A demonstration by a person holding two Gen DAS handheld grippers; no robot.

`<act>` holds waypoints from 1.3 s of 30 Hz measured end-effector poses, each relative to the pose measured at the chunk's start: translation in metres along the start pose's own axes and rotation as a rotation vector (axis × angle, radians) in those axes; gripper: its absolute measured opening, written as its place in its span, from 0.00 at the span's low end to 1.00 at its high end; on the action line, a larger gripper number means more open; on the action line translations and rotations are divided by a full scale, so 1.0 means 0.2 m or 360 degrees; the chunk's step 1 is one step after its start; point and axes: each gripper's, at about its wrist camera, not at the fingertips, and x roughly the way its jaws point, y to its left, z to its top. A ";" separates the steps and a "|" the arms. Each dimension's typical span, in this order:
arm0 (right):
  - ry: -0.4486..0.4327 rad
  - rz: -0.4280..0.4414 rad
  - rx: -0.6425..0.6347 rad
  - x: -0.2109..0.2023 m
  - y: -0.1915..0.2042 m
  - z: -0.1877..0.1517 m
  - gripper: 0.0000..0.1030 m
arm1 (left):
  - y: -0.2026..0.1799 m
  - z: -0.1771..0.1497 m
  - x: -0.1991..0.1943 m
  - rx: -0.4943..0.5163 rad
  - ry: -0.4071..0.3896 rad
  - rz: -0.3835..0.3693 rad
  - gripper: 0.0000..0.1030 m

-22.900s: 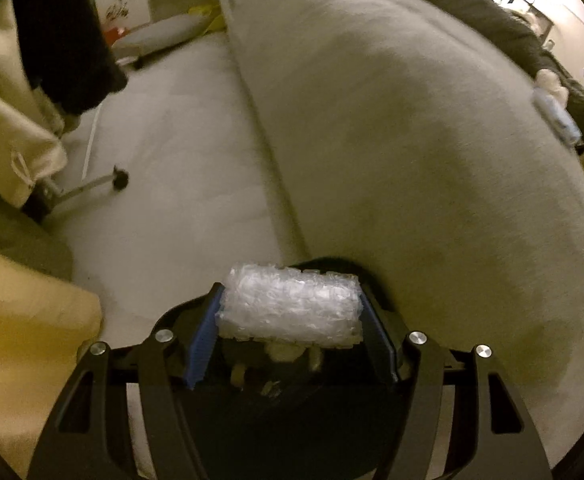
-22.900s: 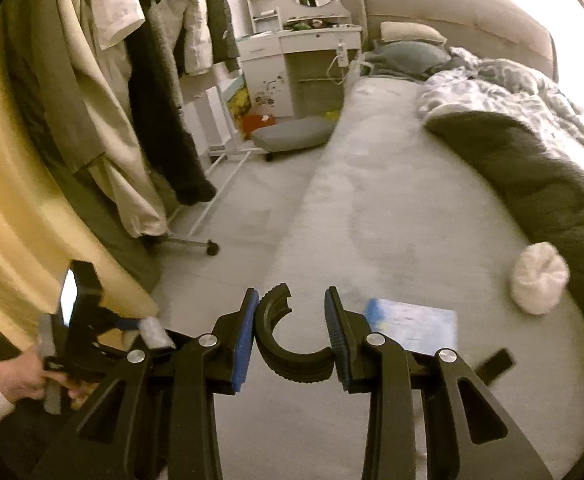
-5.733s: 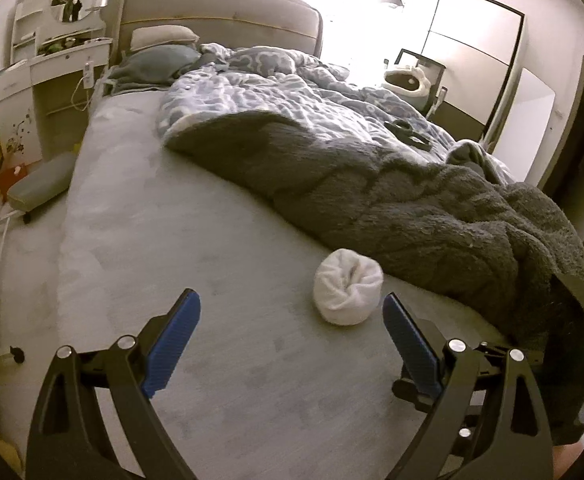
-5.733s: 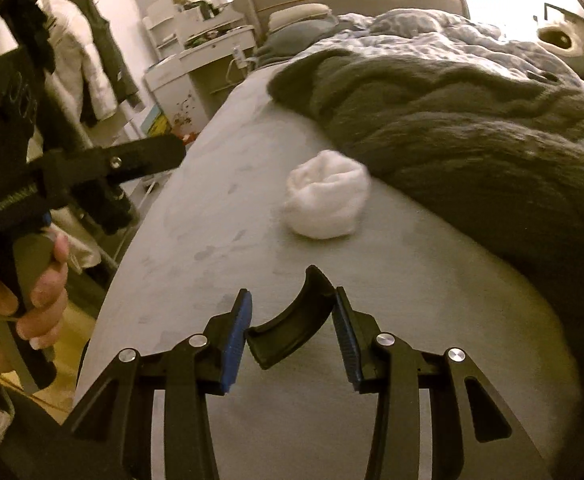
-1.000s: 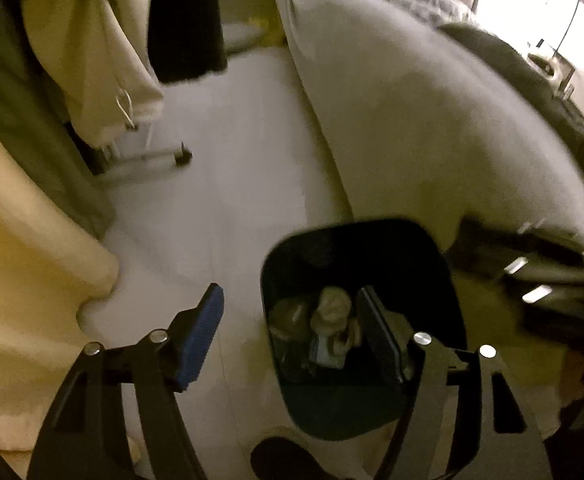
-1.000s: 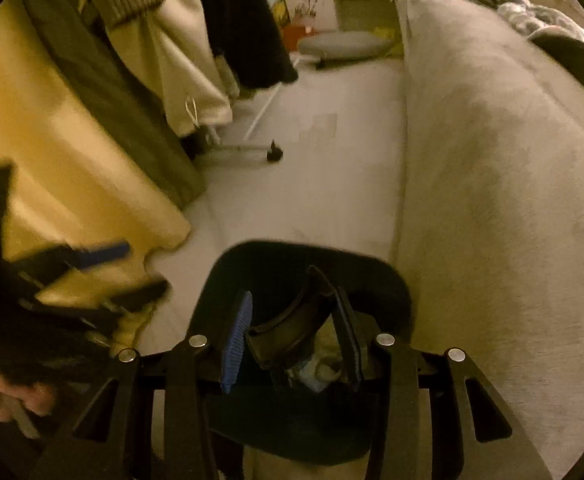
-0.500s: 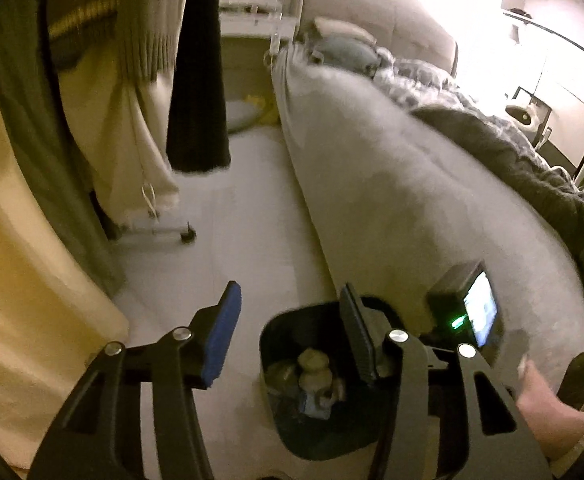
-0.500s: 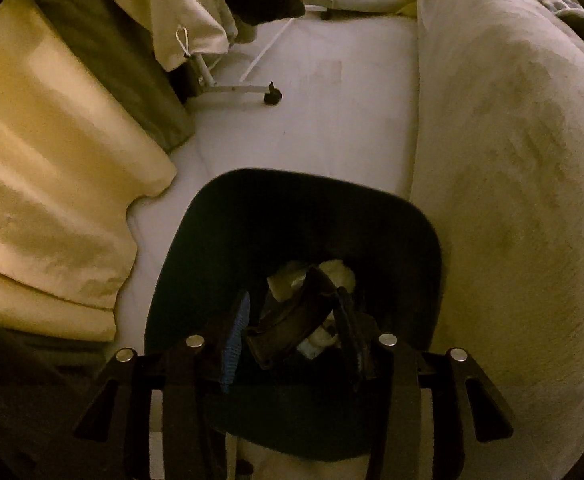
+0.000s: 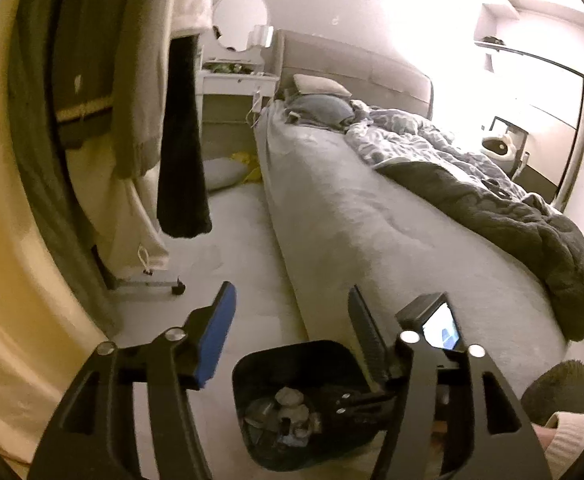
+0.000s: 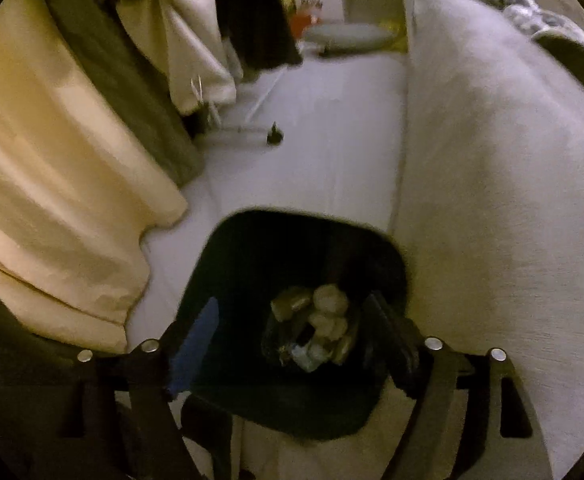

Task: Collect trash

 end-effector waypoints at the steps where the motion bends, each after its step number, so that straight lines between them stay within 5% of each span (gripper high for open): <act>1: -0.0049 -0.0003 -0.0002 -0.07 -0.01 0.00 0.79 | -0.02 0.00 -0.01 0.0012 -0.0006 -0.0003 0.64; 9: -0.0340 -0.0126 0.0009 -0.52 -0.13 -0.06 0.89 | -0.22 0.00 -0.11 0.0113 -0.0054 -0.0031 0.91; 22: -0.0835 -0.0496 0.0255 -1.29 -0.49 -0.45 0.97 | -0.44 -0.01 -0.20 0.0170 -0.0156 0.0066 0.97; 39: -0.1014 -0.0893 0.0382 -1.87 -0.70 -1.04 0.97 | -0.50 -0.03 -0.23 0.0231 -0.0188 0.0098 0.97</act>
